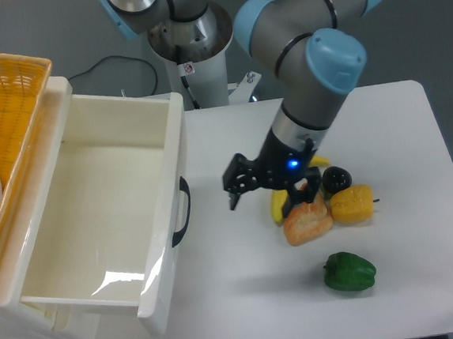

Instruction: Slide open the top white drawer

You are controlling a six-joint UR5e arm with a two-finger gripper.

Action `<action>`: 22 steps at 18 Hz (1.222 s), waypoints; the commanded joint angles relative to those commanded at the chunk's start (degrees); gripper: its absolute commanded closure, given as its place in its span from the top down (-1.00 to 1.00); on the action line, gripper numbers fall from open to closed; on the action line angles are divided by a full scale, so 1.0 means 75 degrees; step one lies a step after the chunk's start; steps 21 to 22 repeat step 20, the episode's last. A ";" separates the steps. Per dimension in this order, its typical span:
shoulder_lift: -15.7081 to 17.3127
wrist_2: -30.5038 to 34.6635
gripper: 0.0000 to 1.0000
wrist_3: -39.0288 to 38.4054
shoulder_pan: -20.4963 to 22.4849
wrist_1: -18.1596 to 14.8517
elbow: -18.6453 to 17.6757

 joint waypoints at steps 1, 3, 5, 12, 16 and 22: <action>-0.0082 0.0423 1.00 0.0467 0.0012 -0.0034 0.0000; -0.0223 0.1057 1.00 0.1196 0.0059 -0.0058 -0.0023; -0.0305 0.1376 1.00 0.1478 0.0281 -0.0035 -0.0012; -0.0878 0.1902 1.00 0.4886 0.1055 -0.0047 0.0269; -0.1231 0.2454 1.00 0.5954 0.1160 -0.0035 0.0527; -0.1395 0.2490 1.00 0.6120 0.1161 0.0000 0.0668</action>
